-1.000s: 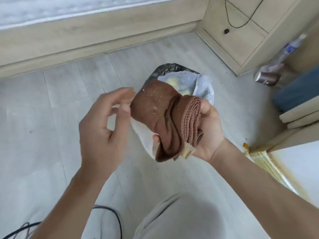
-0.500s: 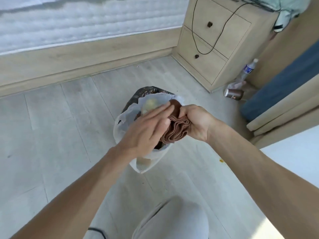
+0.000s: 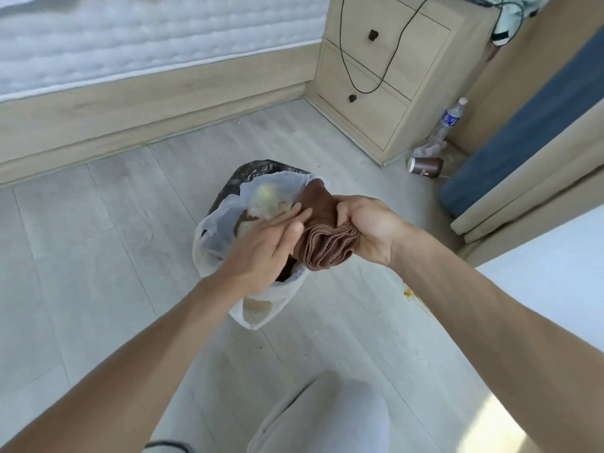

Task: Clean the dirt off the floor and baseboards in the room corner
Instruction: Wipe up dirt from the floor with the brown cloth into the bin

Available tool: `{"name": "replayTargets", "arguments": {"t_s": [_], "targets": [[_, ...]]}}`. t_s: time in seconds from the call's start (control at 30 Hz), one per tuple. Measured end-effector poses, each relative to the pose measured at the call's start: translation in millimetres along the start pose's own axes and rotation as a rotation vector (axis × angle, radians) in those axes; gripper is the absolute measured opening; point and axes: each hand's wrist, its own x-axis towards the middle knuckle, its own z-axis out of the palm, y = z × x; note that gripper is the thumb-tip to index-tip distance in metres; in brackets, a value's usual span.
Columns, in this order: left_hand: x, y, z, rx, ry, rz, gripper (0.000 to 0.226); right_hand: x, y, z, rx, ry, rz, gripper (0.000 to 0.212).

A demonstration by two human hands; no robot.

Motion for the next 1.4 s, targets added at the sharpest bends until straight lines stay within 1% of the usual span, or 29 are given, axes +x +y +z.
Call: {"name": "replayTargets", "arguments": {"t_s": [0.03,0.07,0.1,0.13,0.17,0.2,0.23,0.27,0.33,0.37,0.4,0.43,0.5,0.53,0.57,0.6,0.63,0.67,0.7,0.77,0.83,0.9,0.97,1.03,1.13,1.2,1.27,1.33,1.4], "targets": [[2.3,-4.3,-0.9,0.053,0.003,-0.139,0.062,-3.4,0.1,-4.3,0.004,-0.003,-0.001,0.057],[7.9,-8.1,-2.2,0.035,0.099,-0.238,0.059,-6.8,-0.3,-10.5,0.012,-0.004,-0.006,0.059],[11.4,-2.9,-3.9,-0.02,0.229,-0.264,0.051,-9.4,-0.4,-17.6,0.031,0.001,-0.017,0.062],[10.0,7.6,-3.0,-0.078,0.32,-0.214,0.046,-10.3,-0.6,-24.0,0.056,0.008,-0.034,0.066],[6.6,20.7,2.2,-0.134,0.307,-0.111,0.046,-10.3,0.6,-30.1,0.074,0.012,-0.054,0.069],[2.2,34.7,10.0,-0.161,0.213,0.012,0.048,-11.2,0.9,-33.6,0.088,0.014,-0.074,0.07],[-4.1,45.4,23.0,-0.136,0.129,0.125,0.05,-13.4,0.6,-37.7,0.109,0.029,-0.096,0.068],[-12.3,54.2,37.1,-0.09,0.101,0.215,0.049,-17.0,0.8,-42.9,0.138,0.059,-0.114,0.066],[-19.9,62.3,55.1,-0.056,0.148,0.344,0.038,-24.3,3.8,-57.7,0.236,0.132,-0.147,0.065],[-19.3,67.4,57.4,-0.11,0.176,0.368,0.028,-27.9,7.1,-66.8,0.284,0.168,-0.169,0.064],[-17.8,72.3,57.6,-0.202,0.201,0.348,0.021,-32.9,10.2,-76.3,0.317,0.194,-0.186,0.064],[-14.1,77.1,54.9,-0.289,0.243,0.285,0.017,-37.1,12.6,-83.7,0.334,0.207,-0.191,0.063],[5.9,85.1,53.3,-0.48,0.31,0.054,0.013,-50.0,15.3,-99.4,0.335,0.207,-0.2,0.062],[18.8,87.9,54.6,-0.591,0.289,-0.078,0.014,-56.0,16.6,-105.4,0.316,0.203,-0.217,0.061],[29.5,91.7,56.8,-0.695,0.217,-0.207,0.025,-61.5,18.6,-110.1,0.284,0.202,-0.253,0.059],[38.0,95.6,61.8,-0.8,0.117,-0.306,0.036,-67.3,20.7,-112.3,0.236,0.208,-0.308,0.057],[44.3,101.2,69.3,-0.925,0.0,-0.375,0.042,-73.5,22.9,-114.5,0.159,0.228,-0.383,0.055],[46.4,108.9,77.0,-1.06,-0.119,-0.431,0.044,-80.8,25.6,-114.1,0.052,0.237,-0.455,0.056],[44.0,117.8,82.9,-1.175,-0.219,-0.458,0.043,-86.4,29.8,-112.4,-0.069,0.239,-0.509,0.058],[35.3,128.8,95.5,-1.313,-0.341,-0.433,0.041,-96.0,37.3,-110.7,-0.235,0.225,-0.54,0.061],[25.7,131.1,106.5,-1.374,-0.362,-0.431,0.042,-101.8,47.5,-112.7,-0.323,0.239,-0.511,0.06],[15.2,130.6,115.7,-1.386,-0.308,-0.454,0.046,-103.6,54.3,-120.1,-0.487,0.358,-0.504,0.056],[8.4,130.0,123.9,-1.353,-0.235,-0.467,0.047,-106.1,59.5,-126.6,-0.592,0.472,-0.5,0.039],[3.3,130.0,130.7,-1.319,-0.183,-0.47,0.047,-108.6,64.6,-128.4,-0.638,0.515,-0.479,0.028],[-3.5,129.1,136.2,-1.286,-0.115,-0.45,0.042,-107.1,74.5,-126.9,-0.77,0.584,-0.533,0.022],[-7.3,126.2,139.8,-1.278,-0.088,-0.42,0.041,-105.1,76.3,-125.1,-0.869,0.636,-0.573,0.026],[-10.4,122.3,141.1,-1.248,-0.084,-0.373,0.044,-107.1,71.5,-120.6,-0.942,0.674,-0.625,0.029],[-11.2,120.1,141.5,-1.2,-0.122,-0.344,0.048,-110.1,62.6,-117.7,-0.985,0.69,-0.702,0.027],[-14.2,117.8,144.1,-1.129,-0.2,-0.386,0.051,-111.0,51.6,-117.1,-0.958,0.681,-0.717,0.021]]}}
